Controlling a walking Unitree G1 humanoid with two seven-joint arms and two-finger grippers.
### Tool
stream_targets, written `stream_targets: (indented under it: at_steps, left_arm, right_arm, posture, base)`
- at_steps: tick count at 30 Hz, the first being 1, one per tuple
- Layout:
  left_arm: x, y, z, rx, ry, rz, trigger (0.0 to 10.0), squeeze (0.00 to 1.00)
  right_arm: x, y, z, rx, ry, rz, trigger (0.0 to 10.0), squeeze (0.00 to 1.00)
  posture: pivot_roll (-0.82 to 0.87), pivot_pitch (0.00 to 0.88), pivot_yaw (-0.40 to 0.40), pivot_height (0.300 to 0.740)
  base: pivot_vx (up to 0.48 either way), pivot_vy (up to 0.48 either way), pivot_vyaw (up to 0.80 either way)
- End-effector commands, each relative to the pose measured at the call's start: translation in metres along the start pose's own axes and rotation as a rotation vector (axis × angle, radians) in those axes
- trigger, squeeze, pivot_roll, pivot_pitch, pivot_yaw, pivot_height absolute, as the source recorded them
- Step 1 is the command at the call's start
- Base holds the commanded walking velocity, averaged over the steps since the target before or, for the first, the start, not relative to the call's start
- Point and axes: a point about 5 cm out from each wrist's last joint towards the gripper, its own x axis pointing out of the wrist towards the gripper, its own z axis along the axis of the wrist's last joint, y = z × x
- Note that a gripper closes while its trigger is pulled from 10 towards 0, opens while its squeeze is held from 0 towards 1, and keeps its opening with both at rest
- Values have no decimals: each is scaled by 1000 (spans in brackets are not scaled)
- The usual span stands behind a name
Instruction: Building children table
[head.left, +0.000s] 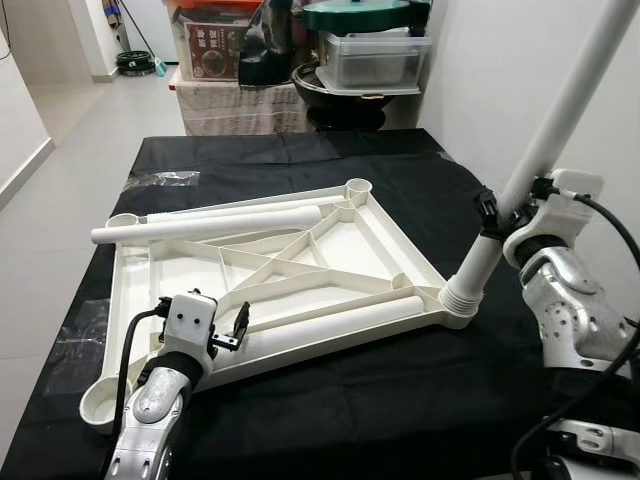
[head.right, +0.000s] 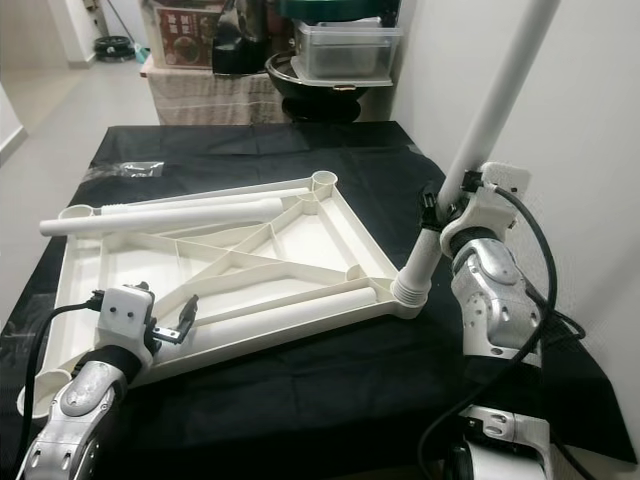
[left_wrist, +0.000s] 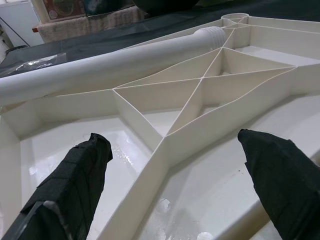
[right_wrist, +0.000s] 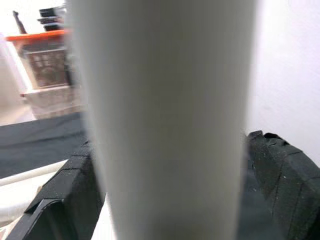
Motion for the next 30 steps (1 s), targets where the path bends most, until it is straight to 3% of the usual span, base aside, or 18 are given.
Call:
stream_targets:
  at_steps: [1,13,21,30]
  left_arm:
    - [-1,-1,-7,9,36,-16,10000,0]
    - [-2,0,-9,9,40,-11,10000,0]
    - [-3,-1,-9,7,42,-14,10000,0]
    - [-3,-2,-10,4,46,-19,10000,0]
  right_arm:
    - [0,0,1,-7,12,34,10000,0]
    - [9,-5,10,-81,18,118,10000,0]
    - [10,-8,14,-78,30,213,10000,0]
    - [11,-17,12,-113,55,226,10000,0]
  posture:
    - [-11,0,-17,740]
    - [-3,0,-26,740]
    - [-6,0,-26,740]
    - [-11,0,-23,740]
  base:
    - [0,0,0]
    - [0,0,0]
    - [0,0,0]
    - [0,0,0]
